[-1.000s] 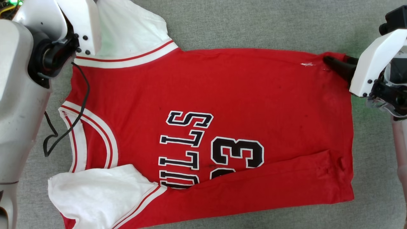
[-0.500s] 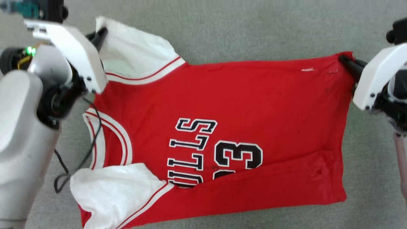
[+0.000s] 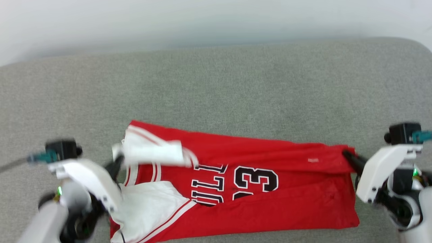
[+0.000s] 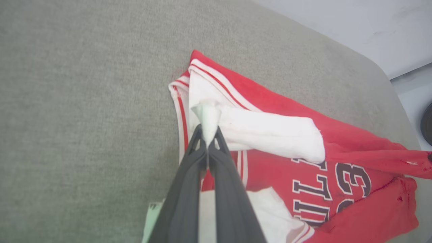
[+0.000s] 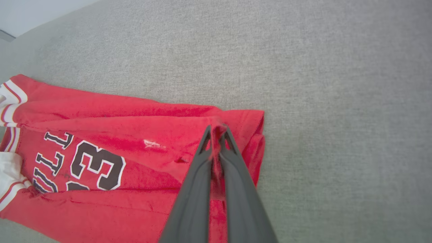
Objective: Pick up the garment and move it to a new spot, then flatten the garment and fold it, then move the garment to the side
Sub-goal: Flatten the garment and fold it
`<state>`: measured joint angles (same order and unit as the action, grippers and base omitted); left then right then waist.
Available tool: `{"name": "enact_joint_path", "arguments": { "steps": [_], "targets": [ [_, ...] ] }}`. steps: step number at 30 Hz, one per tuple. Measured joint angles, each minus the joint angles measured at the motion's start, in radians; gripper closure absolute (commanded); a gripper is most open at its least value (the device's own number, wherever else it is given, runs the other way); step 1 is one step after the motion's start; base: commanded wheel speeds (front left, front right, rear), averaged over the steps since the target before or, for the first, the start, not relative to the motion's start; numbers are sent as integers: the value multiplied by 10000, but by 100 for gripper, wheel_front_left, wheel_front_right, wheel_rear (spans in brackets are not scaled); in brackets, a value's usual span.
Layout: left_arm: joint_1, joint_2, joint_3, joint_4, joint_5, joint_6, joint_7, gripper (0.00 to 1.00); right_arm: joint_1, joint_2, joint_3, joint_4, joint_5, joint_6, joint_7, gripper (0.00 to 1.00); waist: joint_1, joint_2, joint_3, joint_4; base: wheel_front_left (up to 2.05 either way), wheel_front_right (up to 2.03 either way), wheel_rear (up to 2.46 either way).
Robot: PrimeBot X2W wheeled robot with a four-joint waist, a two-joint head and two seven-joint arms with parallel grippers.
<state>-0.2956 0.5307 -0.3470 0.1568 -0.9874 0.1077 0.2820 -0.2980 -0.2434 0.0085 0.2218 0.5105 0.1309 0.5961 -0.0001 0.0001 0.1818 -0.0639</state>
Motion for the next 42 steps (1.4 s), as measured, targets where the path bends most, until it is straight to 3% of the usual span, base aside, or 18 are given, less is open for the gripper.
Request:
{"name": "enact_joint_path", "arguments": {
  "steps": [5,6,7,8,9,10,11,12,16,23,29,34,42],
  "targets": [
    [1696,-318,50,58,-546,203,-215,100,1106,253,-238,173,59,0,-522,100,0,0,-400,26,0,0,0],
    [1918,-385,19,102,-614,234,-213,100,1279,270,-209,215,61,0,-677,95,0,0,-440,19,0,0,0],
    [2120,-456,-6,165,-706,240,-211,97,1425,274,-182,284,35,0,-840,72,-1,0,-467,6,0,0,0],
    [2273,-548,-15,226,-842,228,-190,65,1527,282,-144,389,19,0,-949,57,0,0,-484,-12,0,0,0],
    [2375,-669,-12,297,-953,184,-205,54,1624,326,-105,499,58,0,-1127,64,-1,0,-506,-26,0,0,0],
    [2455,-738,19,343,-968,192,-337,22,1674,382,-86,610,88,0,-1325,64,-1,0,-536,-48,0,0,0],
    [2508,-744,38,389,-963,221,-426,0,1710,389,-67,738,86,0,-1425,53,0,0,-575,-65,0,0,0],
    [2557,-750,29,433,-941,232,-487,0,1784,389,-58,865,94,0,-1524,0,-1,0,-619,-73,0,0,0],
    [2603,-796,-96,508,-364,267,-1133,0,2057,341,100,984,104,0,-2092,0,0,0,-839,-54,0,0,0],
    [2342,-780,-502,-186,1304,982,-2493,0,2281,52,140,-301,169,0,-2598,0,0,0,-1355,-74,0,0,0],
    [1954,-1043,-846,-1091,2447,1469,-3532,0,2375,-326,-752,-894,134,0,-1528,0,0,0,-1700,-35,0,0,0],
    [1785,-1185,-993,-1476,3246,1705,-4506,0,2307,-403,-1478,-782,69,0,19,0,0,0,-1674,189,0,0,0],
    [1428,-1352,-1283,-2378,4182,2050,-5026,0,2029,161,-2061,-489,-293,0,1499,0,1,0,-1050,801,0,0,0]
  ]
}}
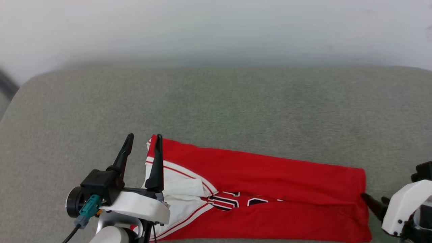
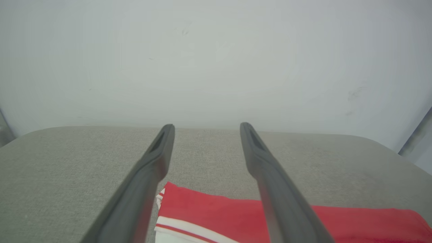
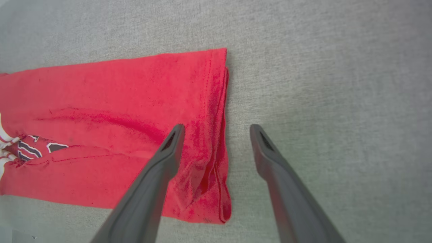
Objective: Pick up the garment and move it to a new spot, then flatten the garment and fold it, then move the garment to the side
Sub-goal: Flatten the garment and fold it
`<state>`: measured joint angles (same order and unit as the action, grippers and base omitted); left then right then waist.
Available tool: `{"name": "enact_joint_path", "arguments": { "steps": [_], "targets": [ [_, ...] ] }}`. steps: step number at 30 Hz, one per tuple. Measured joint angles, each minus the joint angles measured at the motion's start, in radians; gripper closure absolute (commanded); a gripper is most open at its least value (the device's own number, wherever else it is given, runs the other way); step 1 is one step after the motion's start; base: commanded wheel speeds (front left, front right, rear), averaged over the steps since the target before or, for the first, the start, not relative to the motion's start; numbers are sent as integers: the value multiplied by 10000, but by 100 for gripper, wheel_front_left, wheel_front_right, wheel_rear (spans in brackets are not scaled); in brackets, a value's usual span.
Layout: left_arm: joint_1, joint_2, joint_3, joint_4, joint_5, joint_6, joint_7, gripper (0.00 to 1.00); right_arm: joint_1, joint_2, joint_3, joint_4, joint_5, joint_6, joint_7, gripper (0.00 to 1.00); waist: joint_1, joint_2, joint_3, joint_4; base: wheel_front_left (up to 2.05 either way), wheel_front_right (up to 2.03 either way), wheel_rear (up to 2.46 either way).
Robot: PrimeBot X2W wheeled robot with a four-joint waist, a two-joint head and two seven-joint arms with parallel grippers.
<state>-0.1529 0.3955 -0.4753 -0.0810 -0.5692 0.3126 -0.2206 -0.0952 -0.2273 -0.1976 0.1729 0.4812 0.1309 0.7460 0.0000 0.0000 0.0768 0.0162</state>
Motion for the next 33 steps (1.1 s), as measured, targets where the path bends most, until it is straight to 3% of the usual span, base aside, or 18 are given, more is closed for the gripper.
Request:
{"name": "enact_joint_path", "arguments": {
  "steps": [10,11,12,18,25,33],
  "targets": [
    [-223,-96,-268,-128,282,-17,-59,0,-81,663,-228,1018,-107,-2,443,0,0,0,765,797,0,0,0],
    [-233,-104,-267,-98,280,-29,-75,0,-117,662,-242,1078,-63,-2,487,59,0,1,791,821,0,0,0],
    [-236,-102,-245,-58,268,-36,-82,0,-142,663,-221,1118,-48,-4,499,100,-1,0,788,818,0,0,0],
    [-179,-19,-196,61,268,46,-94,0,-273,767,146,1315,203,-15,414,100,0,0,527,635,0,0,0],
    [325,90,-203,100,192,305,58,0,-283,337,520,1064,222,0,-71,100,0,0,-67,330,0,0,0],
    [703,121,-203,105,115,493,67,0,-221,-211,-631,721,-38,2,6,100,0,0,-554,-65,0,0,0]
  ]
}}
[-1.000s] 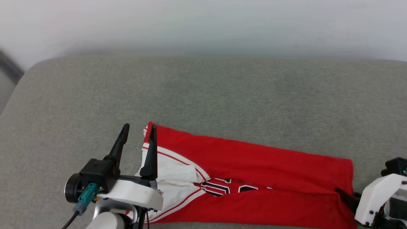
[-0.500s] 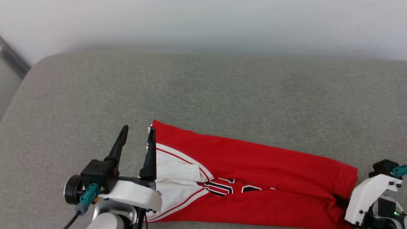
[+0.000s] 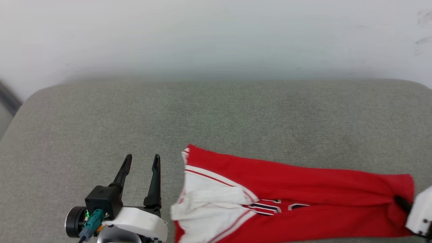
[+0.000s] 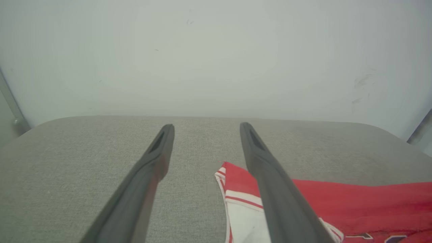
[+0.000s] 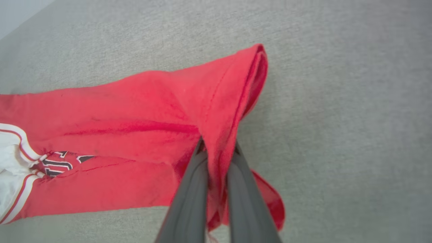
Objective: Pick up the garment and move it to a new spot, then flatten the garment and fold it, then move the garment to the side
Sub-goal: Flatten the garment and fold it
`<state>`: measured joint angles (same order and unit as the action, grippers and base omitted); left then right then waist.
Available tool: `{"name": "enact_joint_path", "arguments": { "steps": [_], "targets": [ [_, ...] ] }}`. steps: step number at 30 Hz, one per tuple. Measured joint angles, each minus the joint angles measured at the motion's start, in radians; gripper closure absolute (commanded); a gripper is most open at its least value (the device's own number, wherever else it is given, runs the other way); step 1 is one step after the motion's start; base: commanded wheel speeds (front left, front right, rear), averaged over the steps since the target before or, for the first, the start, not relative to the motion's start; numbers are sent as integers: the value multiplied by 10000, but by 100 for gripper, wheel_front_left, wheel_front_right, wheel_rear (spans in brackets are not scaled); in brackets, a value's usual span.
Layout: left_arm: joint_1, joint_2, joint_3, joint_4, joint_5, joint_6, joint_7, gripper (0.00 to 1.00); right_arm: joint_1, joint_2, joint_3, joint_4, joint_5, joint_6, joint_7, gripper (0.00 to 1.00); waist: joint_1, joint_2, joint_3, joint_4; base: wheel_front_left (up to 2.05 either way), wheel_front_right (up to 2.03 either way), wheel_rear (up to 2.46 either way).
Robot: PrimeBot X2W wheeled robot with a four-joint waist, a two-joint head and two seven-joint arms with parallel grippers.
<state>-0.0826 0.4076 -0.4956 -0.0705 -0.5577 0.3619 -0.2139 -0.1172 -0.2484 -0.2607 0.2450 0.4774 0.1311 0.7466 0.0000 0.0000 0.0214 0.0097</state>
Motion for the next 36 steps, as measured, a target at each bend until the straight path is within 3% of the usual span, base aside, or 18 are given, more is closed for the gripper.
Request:
{"name": "enact_joint_path", "arguments": {
  "steps": [5,7,12,17,20,25,30,36],
  "targets": [
    [128,6,8,15,-50,8,-4,0,189,-127,-1392,-337,-295,-2,291,100,0,0,-137,-91,0,0,0],
    [147,4,6,15,-75,33,-4,0,113,136,-1904,-399,-86,-4,585,100,0,0,-152,-123,0,0,0],
    [173,-4,-12,15,-102,65,-2,0,-482,1607,-2533,-481,1896,-2,2021,100,0,0,-175,-180,0,0,0],
    [137,33,-52,36,-105,-8,59,0,-893,1925,-2665,2,4067,-4,3486,100,0,0,-179,-60,0,0,0],
    [44,35,-125,71,-102,-31,98,0,-1075,1950,-1716,823,5634,-4,3476,100,0,0,-180,75,0,0,0],
    [-83,-27,-282,151,-102,-105,222,0,-1258,1962,554,1628,7133,-4,2385,100,0,0,-144,328,0,0,0],
    [-365,-163,-491,284,-98,-282,276,0,-1718,1971,2765,2079,7800,-4,1057,100,0,0,25,650,0,0,0],
    [-673,-337,-614,487,-100,-460,257,0,-2266,1981,4577,2788,7066,-4,-67,99,0,0,329,1078,0,0,0]
  ]
}}
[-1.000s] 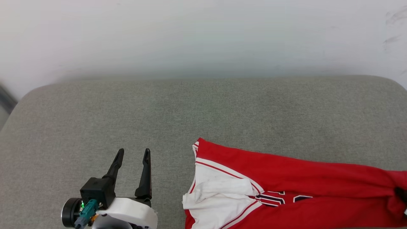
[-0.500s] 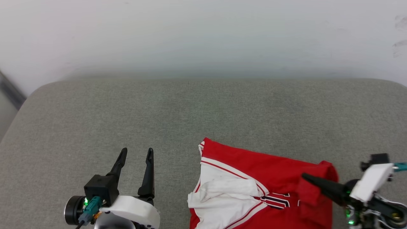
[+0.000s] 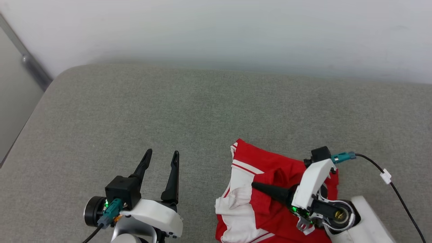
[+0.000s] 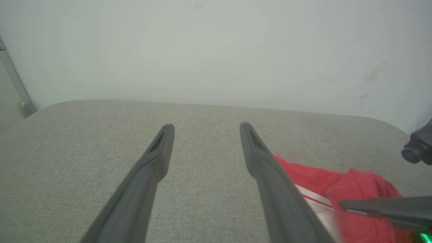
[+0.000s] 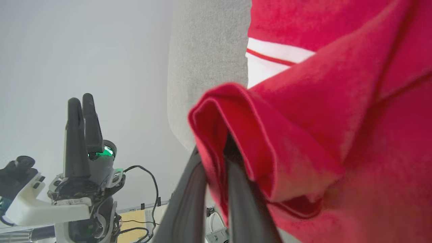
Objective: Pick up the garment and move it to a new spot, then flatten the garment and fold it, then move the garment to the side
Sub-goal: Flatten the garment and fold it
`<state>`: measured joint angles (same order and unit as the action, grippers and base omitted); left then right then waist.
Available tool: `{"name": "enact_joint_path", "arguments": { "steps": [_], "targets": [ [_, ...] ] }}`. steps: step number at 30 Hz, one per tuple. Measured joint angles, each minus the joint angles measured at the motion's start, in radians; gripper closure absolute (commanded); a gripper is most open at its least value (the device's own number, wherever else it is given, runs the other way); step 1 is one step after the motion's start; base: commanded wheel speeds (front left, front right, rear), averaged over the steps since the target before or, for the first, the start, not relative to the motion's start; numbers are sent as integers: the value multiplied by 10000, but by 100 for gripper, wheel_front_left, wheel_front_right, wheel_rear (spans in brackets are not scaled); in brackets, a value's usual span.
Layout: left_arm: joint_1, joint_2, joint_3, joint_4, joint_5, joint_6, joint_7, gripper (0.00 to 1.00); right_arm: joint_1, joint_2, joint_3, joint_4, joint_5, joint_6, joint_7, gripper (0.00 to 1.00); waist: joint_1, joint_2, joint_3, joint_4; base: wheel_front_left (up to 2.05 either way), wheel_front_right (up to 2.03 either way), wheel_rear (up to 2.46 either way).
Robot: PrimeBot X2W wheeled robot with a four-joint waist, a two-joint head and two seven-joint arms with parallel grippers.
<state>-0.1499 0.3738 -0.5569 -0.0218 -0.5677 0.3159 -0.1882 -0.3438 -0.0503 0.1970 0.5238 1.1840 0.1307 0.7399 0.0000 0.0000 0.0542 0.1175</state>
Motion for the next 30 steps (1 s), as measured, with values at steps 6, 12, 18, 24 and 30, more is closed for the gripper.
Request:
{"name": "enact_joint_path", "arguments": {
  "steps": [6,12,18,24,30],
  "targets": [
    [-104,-82,-33,232,-4,-77,-100,0,-415,-21,1335,138,-765,0,-639,0,0,0,180,173,0,0,0],
    [-136,-136,-102,407,-73,-117,-173,0,-856,-761,3093,-696,-1611,0,-1012,0,0,0,54,92,0,0,0],
    [-68,-111,-102,487,-79,-102,-188,0,-1195,-2065,4915,-2169,-2552,2,-2033,0,0,0,-132,-148,0,0,0],
    [72,-35,8,539,-81,59,-268,0,-960,-2972,3962,-1584,-4681,2,-4201,0,0,0,-373,-518,0,0,0],
    [377,109,184,548,-107,253,-345,0,273,-3032,1885,-1289,-6092,2,-5196,0,0,0,-654,-1043,0,0,0]
  ]
}}
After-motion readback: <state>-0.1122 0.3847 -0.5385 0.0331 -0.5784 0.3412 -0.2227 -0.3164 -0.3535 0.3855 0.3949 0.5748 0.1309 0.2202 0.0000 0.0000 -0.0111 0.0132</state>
